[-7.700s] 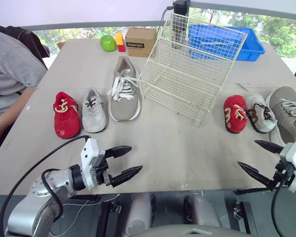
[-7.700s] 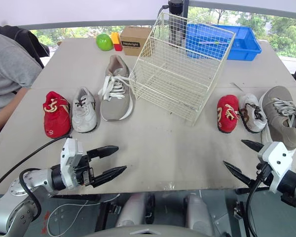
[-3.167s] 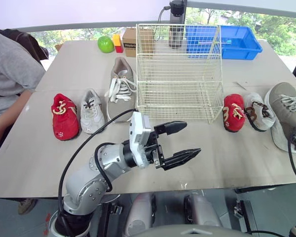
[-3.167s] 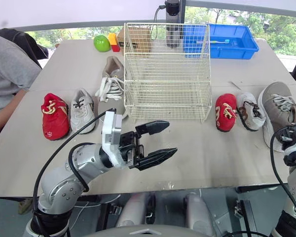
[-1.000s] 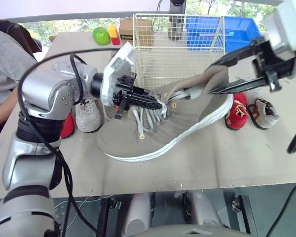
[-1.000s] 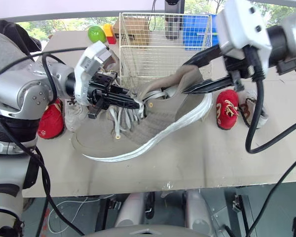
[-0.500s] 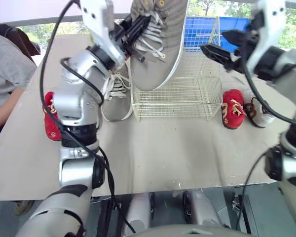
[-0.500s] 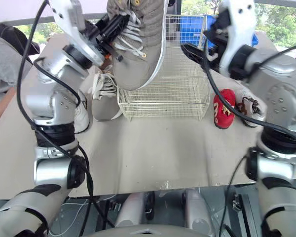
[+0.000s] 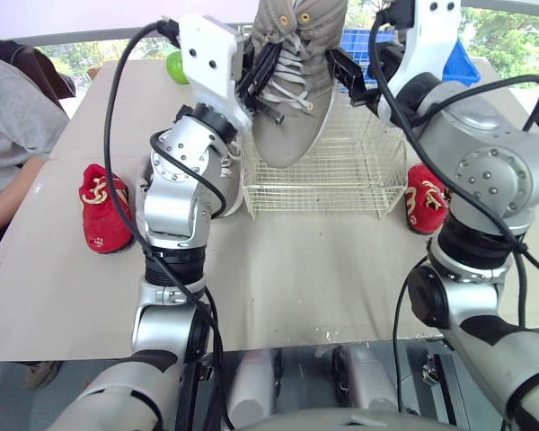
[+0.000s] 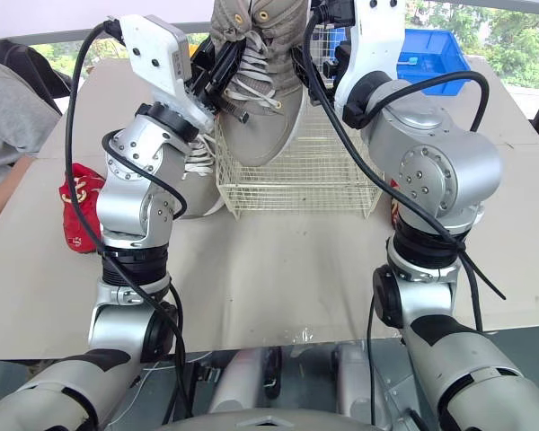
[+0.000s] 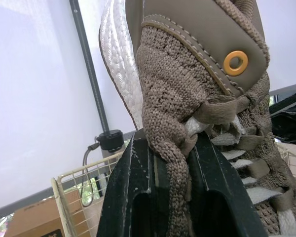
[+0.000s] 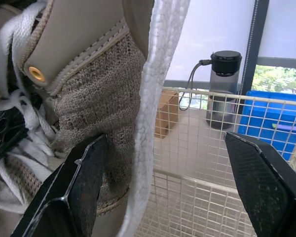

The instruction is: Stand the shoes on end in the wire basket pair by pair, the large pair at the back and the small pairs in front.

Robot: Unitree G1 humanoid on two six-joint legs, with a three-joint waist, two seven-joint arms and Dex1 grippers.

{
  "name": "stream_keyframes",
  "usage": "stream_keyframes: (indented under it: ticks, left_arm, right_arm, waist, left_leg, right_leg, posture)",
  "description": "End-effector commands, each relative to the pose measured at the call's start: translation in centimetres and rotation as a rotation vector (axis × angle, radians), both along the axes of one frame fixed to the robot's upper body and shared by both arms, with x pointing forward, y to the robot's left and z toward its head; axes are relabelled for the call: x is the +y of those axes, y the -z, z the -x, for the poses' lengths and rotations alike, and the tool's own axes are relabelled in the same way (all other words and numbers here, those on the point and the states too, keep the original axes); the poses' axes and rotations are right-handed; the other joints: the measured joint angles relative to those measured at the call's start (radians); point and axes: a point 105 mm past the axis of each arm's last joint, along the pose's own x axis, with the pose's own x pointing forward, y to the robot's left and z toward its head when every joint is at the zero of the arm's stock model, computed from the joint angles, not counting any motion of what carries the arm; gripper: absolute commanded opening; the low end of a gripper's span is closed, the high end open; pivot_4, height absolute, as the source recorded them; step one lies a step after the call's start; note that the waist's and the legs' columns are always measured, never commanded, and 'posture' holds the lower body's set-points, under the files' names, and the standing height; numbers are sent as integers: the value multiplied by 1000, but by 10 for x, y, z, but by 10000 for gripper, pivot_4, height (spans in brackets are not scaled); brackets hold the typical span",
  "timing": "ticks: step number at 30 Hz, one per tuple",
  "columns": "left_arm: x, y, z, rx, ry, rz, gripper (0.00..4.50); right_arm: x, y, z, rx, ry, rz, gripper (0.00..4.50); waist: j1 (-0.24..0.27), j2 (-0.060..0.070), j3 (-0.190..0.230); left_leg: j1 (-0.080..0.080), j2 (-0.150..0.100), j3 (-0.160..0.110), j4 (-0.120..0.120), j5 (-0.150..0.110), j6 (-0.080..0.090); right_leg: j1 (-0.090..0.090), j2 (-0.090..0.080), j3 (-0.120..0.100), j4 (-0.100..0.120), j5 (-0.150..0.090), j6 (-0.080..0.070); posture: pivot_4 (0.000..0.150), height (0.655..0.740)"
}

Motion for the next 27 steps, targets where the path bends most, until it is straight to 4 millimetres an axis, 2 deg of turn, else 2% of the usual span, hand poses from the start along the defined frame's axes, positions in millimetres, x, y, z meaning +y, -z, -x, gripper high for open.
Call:
stream_keyframes:
  ticks: [1,5,12,14,20,27]
  left_arm:
    - [-15,-14,16,-82,70,13,1795]
    - [-13,-11,15,-91,64,-9,1795]
    - [-17,-9,15,-94,70,-8,1795]
    - [-14,-6,9,-78,48,-3,1795]
    - [5,-11,-7,-38,-19,95,1795]
    - [-2,-11,-4,-56,16,84,1795]
  right_arm:
    - [19,-20,20,-80,-166,-25,35935]
    - [9,-21,17,-68,-144,-59,44574]
    - [10,-21,12,-76,-163,-72,44574]
    - [20,-21,18,-69,-266,-93,44574]
    - [28,-23,24,-95,-279,-57,44574]
    - [27,-26,25,-117,-259,-50,44574]
  waist:
    - [0,0,0]
    - [-1,0,0]
    - [-3,0,0]
    - [-3,0,0]
    - [-3,0,0]
    - [0,0,0]
  left_leg:
    - [0,0,0,0,0,0]
    - [0,0,0,0,0,0]
    - [0,0,0,0,0,0]
    - [0,0,0,0,0,0]
    - [0,0,-1,0,0,0]
    - [0,0,-1,0,0,0]
  right_leg:
    - [0,0,0,0,0,0]
    - [0,0,0,0,0,0]
    - [0,0,0,0,0,0]
    - [0,0,0,0,0,0]
    - [0,0,-1,0,0,0]
    - [0,0,-1,0,0,0]
  posture:
    - [1500,7400]
    - [1500,7400]
    - [1500,7400]
    - [1500,7400]
    - [1500,7400]
    - [1500,7400]
